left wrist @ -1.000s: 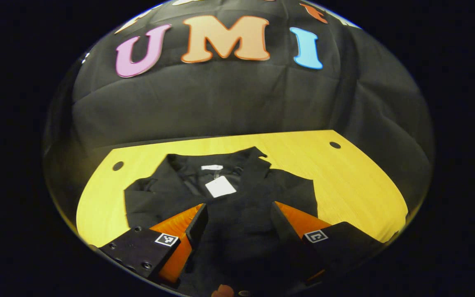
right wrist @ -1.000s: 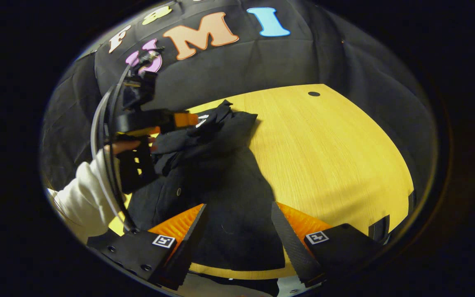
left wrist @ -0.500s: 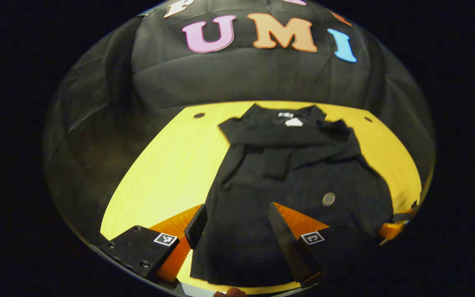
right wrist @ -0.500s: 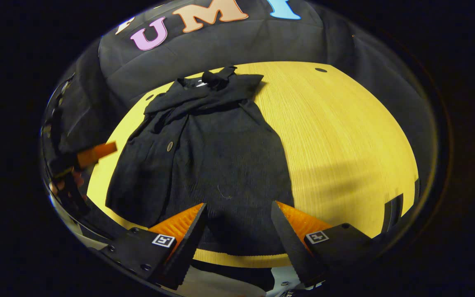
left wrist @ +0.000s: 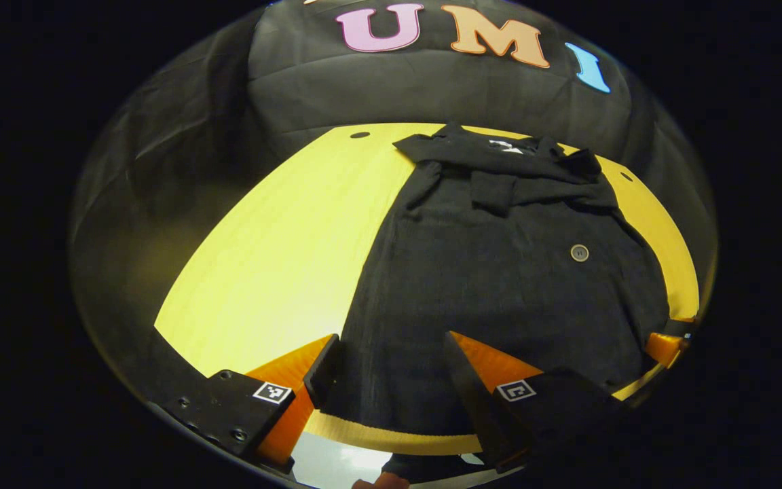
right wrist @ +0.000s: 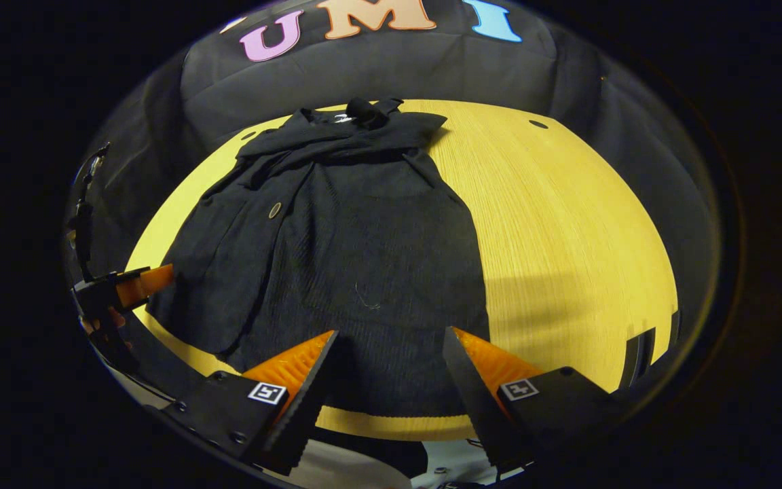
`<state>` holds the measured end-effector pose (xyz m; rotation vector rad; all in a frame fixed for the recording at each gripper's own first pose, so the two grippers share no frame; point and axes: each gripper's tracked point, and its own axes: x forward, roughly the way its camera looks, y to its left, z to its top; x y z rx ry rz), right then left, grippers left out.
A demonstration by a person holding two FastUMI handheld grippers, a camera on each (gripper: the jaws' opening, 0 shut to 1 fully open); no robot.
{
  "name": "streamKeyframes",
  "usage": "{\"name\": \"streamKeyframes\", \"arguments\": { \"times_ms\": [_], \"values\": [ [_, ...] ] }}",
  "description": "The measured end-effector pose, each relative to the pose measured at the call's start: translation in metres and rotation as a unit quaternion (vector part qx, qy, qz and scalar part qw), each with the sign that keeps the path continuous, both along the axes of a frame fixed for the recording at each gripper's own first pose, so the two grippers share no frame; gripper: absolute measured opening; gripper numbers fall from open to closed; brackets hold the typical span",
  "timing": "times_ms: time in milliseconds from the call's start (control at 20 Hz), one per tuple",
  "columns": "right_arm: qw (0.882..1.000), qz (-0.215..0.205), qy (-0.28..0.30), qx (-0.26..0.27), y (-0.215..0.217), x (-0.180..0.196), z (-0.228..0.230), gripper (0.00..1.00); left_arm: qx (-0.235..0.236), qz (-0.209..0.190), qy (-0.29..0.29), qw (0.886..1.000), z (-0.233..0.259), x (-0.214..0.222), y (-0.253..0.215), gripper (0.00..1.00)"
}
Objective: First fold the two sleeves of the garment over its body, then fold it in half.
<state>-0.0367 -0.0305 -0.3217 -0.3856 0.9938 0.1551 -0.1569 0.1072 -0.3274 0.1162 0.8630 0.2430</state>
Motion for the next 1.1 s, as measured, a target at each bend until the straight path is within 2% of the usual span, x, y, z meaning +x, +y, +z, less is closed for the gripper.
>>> {"name": "streamKeyframes", "arguments": {
  "times_ms": [100,150,400,450,550,600,650,700,750,900,950,1100],
  "values": [
    [1.000,0.000,-0.003,-0.008,-0.001,0.000,0.000,0.96,0.011,-0.010,-0.016,1.000,0.003,0.003,0.001,0.94],
    [1.000,-0.002,-0.005,-0.008,-0.001,-0.001,-0.001,0.98,0.012,-0.014,-0.015,1.000,0.001,0.001,0.000,0.96],
    [1.000,-0.009,-0.022,-0.004,-0.001,0.000,-0.003,0.96,0.019,-0.035,-0.045,0.998,0.000,0.005,-0.006,0.91],
    [1.000,-0.009,-0.022,-0.004,0.000,-0.001,-0.004,0.98,0.016,-0.044,-0.043,0.998,-0.003,0.007,-0.011,0.88],
    [1.000,-0.008,-0.012,-0.008,-0.001,-0.001,-0.003,0.96,0.013,-0.061,-0.031,0.998,-0.005,0.008,-0.016,0.68],
    [1.000,-0.003,-0.005,-0.008,0.001,-0.001,-0.004,0.98,0.009,-0.068,-0.020,0.997,-0.005,0.009,-0.016,0.60],
    [1.000,0.003,0.002,-0.014,0.002,-0.002,-0.003,0.95,-0.007,-0.074,-0.009,0.997,-0.006,0.008,-0.019,0.57],
    [1.000,0.013,0.009,-0.013,0.006,-0.002,-0.003,0.90,-0.023,-0.069,-0.001,0.997,-0.005,0.008,-0.020,0.54],
    [1.000,0.020,0.014,-0.015,0.010,-0.002,-0.004,0.81,-0.036,-0.068,0.010,0.997,-0.007,0.010,-0.020,0.47],
    [0.999,0.033,0.027,-0.008,0.019,-0.003,-0.006,0.58,-0.045,-0.086,0.024,0.995,-0.008,0.012,-0.023,0.41],
    [0.999,0.040,0.036,-0.007,0.021,-0.004,-0.006,0.49,-0.050,-0.088,0.022,0.995,-0.007,0.014,-0.024,0.30],
    [0.997,0.054,0.050,0.002,0.022,-0.002,-0.006,0.39,-0.070,-0.080,0.010,0.994,-0.007,0.017,-0.025,0.07]
  ]
}}
